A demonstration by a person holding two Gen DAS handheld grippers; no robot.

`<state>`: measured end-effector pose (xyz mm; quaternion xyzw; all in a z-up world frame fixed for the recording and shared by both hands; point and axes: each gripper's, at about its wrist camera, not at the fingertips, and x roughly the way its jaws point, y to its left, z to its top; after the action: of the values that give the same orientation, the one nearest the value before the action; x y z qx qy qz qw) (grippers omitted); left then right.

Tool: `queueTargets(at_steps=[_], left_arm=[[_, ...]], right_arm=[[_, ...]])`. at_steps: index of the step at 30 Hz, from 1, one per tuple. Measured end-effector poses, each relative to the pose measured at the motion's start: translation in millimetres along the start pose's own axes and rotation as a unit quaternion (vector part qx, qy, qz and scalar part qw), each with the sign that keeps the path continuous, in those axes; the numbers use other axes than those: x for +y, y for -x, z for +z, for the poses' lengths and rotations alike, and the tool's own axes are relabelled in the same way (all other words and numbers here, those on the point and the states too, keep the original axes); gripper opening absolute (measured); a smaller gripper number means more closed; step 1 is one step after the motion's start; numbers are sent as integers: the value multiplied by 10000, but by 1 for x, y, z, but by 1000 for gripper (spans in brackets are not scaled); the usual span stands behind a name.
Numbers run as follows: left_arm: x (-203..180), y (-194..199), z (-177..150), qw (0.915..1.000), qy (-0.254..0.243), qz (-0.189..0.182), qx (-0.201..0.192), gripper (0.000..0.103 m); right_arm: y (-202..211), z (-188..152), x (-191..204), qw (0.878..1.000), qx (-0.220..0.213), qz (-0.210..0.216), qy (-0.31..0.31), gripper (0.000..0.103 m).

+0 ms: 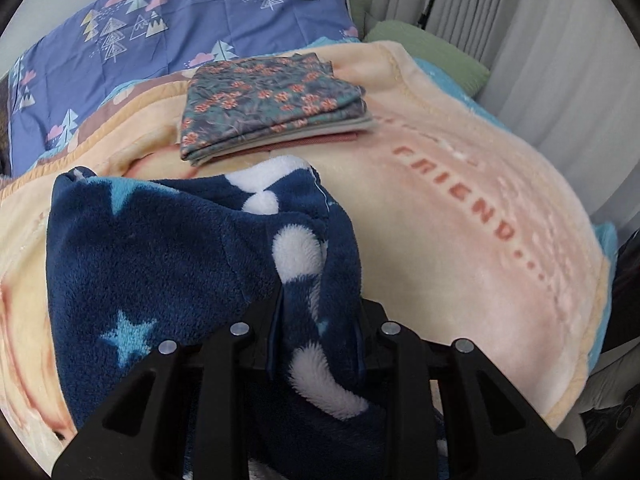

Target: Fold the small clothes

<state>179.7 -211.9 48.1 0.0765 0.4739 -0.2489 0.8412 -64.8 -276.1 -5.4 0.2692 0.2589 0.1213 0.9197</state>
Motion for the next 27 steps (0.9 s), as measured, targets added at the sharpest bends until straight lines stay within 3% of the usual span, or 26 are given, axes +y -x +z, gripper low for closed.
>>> queueTargets(at_steps=[2, 4, 6, 7, 8, 9, 10, 11, 13, 15, 18, 20, 23, 25, 27], left_arm=[[-6, -4, -2, 9999, -112, 114, 10, 28], [-11, -6, -1, 9997, -159, 180, 16, 29], [-15, -9, -1, 9996, -175, 224, 29, 29], [-17, -11, 0, 9996, -179, 237, 31, 29], [-18, -11, 0, 9995, -183, 251, 35, 29], [-19, -11, 0, 9994, -210, 256, 26, 30], [-20, -10, 0, 9994, -253, 251, 7, 31], [-22, -7, -1, 9991, -342, 258, -24, 33], [-22, 6, 0, 9991, -392, 68, -141, 43], [-19, 42, 0, 9968, -445, -350, -558, 43], [-8, 98, -12, 9886, -650, -101, -1355, 44], [12, 120, -28, 9862, -619, 63, -1534, 44], [32, 109, -49, 9898, -673, 74, -1251, 42], [38, 71, -69, 9951, -743, 26, -650, 39], [28, 55, -79, 9909, -1026, 372, -784, 38]], right_arm=[[3, -2, -13, 9992, 1, 274, -305, 57], [3, -1, -20, 9951, 85, 767, -615, 62], [-5, 1, -20, 9933, 314, 895, -657, 65], [-12, 2, -20, 9938, 413, 825, -613, 65], [-21, 2, -19, 9953, 577, 552, -541, 57], [-29, 0, -20, 9954, 698, 340, -569, 43], [-34, 0, -21, 9936, 755, 495, -685, 25], [-35, -1, -26, 9904, 798, 632, -935, 22], [-31, 0, -26, 9905, 753, 570, -1002, 20], [-20, 2, -22, 9937, 622, 375, -848, 20], [-5, 1, -23, 9944, 488, 410, -845, 19], [-2, -1, -25, 9950, 500, 353, -785, 20], [-20, -10, -39, 9932, 863, 116, -769, 31], [-22, -14, -48, 9905, 943, 202, -985, 33], [-12, -7, -42, 9919, 898, 57, -899, 38]])
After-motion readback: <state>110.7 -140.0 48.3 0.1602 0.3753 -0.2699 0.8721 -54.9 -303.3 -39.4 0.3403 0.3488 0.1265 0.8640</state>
